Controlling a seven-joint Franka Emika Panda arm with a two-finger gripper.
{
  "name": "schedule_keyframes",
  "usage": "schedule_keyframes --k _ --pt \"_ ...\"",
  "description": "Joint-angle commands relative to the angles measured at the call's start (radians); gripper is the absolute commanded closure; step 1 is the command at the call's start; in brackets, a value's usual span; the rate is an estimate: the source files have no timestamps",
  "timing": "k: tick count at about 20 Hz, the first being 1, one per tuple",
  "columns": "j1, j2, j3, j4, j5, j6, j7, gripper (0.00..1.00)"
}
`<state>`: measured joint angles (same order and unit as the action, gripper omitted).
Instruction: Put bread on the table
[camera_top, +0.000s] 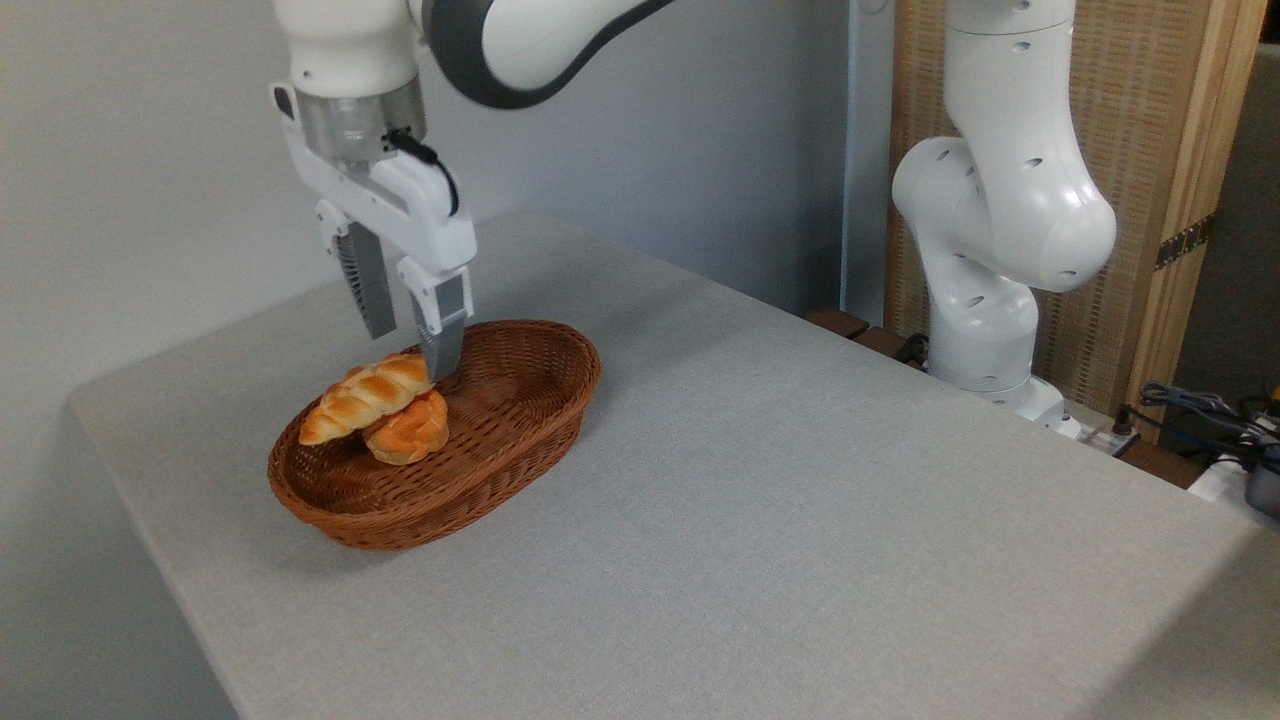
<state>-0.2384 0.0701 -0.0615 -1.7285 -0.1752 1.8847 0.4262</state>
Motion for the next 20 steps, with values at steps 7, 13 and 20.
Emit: schedule_keyframes --k 7,13,20 --pt "-0.005 0.102 -0.069 0.007 -0.050 0.163 -0.053 0.00" --pt "-0.005 0.125 -0.095 0.007 -0.041 0.163 -0.052 0.00" --pt "-0.007 0.143 -0.100 0.007 -0.033 0.162 -0.047 0.00"
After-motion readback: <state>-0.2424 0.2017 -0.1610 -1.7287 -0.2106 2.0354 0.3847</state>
